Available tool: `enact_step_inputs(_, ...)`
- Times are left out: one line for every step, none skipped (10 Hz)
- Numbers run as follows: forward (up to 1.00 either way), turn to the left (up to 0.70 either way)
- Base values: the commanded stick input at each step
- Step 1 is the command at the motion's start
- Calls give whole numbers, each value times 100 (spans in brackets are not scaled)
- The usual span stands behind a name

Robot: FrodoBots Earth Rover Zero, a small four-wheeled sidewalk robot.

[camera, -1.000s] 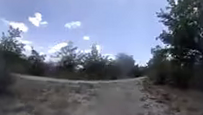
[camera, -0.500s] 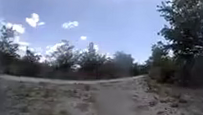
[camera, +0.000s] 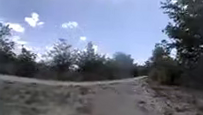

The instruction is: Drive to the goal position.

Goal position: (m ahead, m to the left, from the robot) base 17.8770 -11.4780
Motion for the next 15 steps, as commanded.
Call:
enact_step_inputs(85,0)
enact_step_inputs(85,0)
enact_step_inputs(85,0)
enact_step_inputs(85,0)
enact_step_inputs(85,0)
enact_step_inputs(85,0)
enact_step_inputs(85,0)
enact_step_inputs(85,0)
enact_step_inputs(85,0)
enact_step_inputs(85,0)
enact_step_inputs(85,0)
enact_step_inputs(85,0)
enact_step_inputs(85,0)
enact_step_inputs(85,0)
enact_step_inputs(85,0)
